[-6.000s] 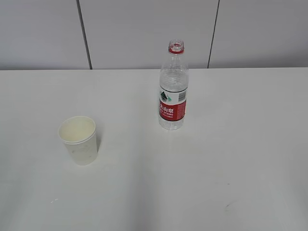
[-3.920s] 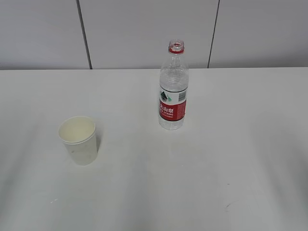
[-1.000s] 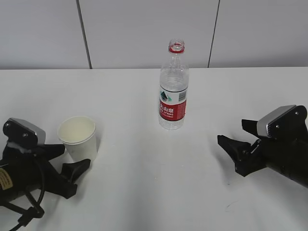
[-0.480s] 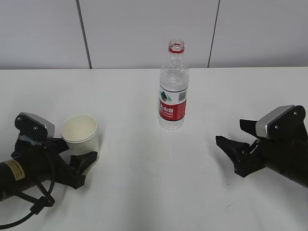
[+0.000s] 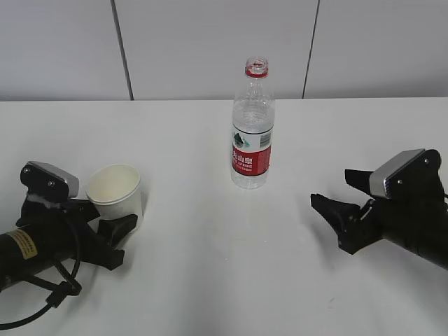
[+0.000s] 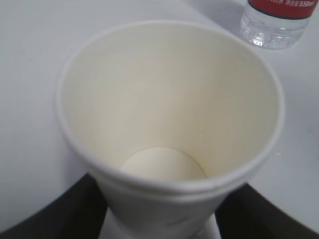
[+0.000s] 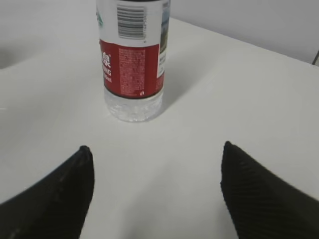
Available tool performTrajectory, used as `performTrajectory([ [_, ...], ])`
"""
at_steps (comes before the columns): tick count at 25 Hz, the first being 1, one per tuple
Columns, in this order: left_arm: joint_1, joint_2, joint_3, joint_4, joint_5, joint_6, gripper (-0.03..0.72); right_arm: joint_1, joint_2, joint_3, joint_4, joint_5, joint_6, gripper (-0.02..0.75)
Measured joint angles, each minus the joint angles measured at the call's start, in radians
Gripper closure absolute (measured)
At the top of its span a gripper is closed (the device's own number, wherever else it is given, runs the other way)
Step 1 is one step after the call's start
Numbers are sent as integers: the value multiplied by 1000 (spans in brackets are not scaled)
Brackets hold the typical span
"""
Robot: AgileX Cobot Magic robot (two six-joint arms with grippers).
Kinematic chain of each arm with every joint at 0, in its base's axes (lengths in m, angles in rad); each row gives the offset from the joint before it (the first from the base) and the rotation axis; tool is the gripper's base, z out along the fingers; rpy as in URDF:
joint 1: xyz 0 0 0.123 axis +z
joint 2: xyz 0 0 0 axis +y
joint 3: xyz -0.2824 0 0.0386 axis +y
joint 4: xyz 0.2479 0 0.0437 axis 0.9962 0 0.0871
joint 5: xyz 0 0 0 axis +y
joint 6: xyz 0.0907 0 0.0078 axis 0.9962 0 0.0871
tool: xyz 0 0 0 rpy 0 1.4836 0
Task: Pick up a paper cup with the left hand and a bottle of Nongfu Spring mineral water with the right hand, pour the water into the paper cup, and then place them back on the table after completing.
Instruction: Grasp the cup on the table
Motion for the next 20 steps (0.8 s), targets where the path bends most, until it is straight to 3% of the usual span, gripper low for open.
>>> performTrajectory([
  [10, 0, 0, 0, -9, 0, 0, 294, 0, 109, -169, -29, 0, 2, 150],
  [20, 0, 0, 0, -10, 0, 0, 302, 5, 262, -393, -216, 0, 183, 150],
])
